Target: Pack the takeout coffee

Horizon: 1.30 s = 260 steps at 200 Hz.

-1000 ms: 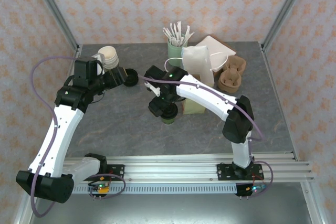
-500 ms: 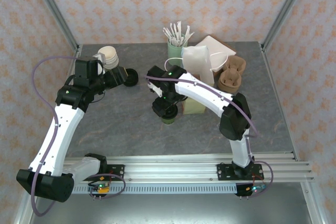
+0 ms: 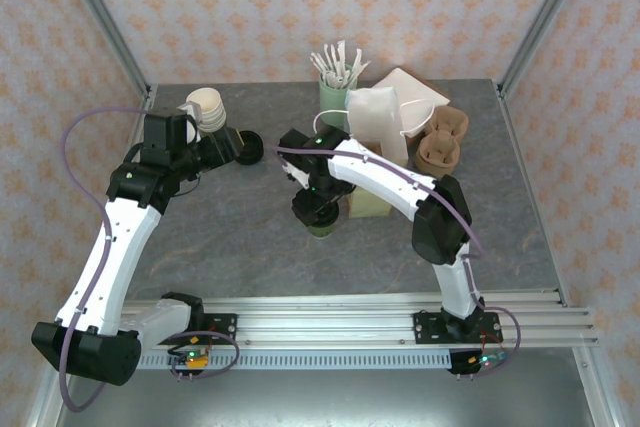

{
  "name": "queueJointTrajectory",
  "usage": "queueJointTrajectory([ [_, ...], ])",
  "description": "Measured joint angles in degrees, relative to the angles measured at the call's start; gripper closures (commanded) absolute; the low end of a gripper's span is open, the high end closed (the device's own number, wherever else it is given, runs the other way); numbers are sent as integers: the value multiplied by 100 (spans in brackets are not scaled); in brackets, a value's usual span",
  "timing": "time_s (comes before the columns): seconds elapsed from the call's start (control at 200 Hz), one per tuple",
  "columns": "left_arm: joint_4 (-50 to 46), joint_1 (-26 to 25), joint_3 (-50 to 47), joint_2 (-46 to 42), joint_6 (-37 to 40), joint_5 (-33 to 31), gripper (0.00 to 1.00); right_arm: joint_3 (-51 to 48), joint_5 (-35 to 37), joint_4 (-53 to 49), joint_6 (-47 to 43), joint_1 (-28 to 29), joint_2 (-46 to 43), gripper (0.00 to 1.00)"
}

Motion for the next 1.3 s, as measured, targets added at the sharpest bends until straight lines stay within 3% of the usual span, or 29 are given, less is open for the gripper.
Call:
queueJointTrajectory([
  [0.626,20,0,-37,0,0,24,25,70,-2,-66,11,0,28,37],
  [0.851,22,0,-42,0,0,63,25,341,-142,-131,87,0,2,38],
  [1.301,243,-26,35,192,-219,579,26,1578,-601,-214,608,-275,-1648,38],
])
